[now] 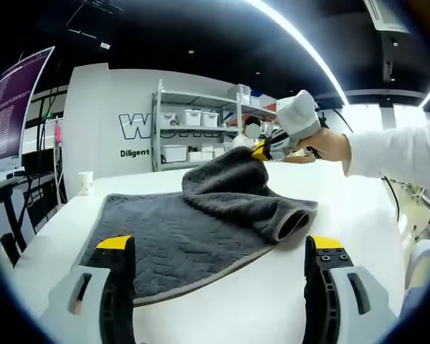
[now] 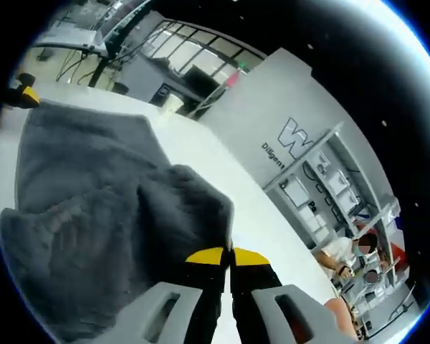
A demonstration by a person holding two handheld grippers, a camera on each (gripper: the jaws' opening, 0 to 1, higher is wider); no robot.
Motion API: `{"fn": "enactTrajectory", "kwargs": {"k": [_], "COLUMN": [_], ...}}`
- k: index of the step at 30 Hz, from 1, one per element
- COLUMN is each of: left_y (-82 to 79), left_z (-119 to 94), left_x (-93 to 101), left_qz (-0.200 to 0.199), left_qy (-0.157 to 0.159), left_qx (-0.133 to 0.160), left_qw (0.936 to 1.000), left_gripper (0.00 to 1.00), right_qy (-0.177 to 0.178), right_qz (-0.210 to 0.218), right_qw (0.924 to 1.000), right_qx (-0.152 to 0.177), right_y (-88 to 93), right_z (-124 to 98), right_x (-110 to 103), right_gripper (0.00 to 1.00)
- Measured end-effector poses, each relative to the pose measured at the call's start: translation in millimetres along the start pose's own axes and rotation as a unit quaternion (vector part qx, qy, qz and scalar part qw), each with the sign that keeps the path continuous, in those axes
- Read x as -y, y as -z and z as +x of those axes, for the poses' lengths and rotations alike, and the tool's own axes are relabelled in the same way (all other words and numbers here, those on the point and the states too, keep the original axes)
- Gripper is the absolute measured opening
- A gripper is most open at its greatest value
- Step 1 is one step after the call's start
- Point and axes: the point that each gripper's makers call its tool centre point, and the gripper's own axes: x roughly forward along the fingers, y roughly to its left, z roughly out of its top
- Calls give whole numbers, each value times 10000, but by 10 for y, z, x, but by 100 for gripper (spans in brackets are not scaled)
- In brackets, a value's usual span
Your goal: Open the folded towel by lifting each exposed corner and separating the folded layers until the towel lies flat within the target outline without major curled edges
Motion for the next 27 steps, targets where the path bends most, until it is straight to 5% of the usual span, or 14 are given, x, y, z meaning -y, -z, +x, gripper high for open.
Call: {"fn": "enactTrajectory", "kwargs": {"k": [27], "left_y": [34], "left_z": [26], "left_x": [24], "left_qz": [92], "left_qy": [28], "left_qx": [-92], "left_qw": [9999], "left_gripper": [97], "right_qy": [568], "right_qz": [138], "right_qw": [9959], "right_qx": [-689], "right_y": [555], "right_z": [7], "right_x": [652], "right_gripper": [0]}}
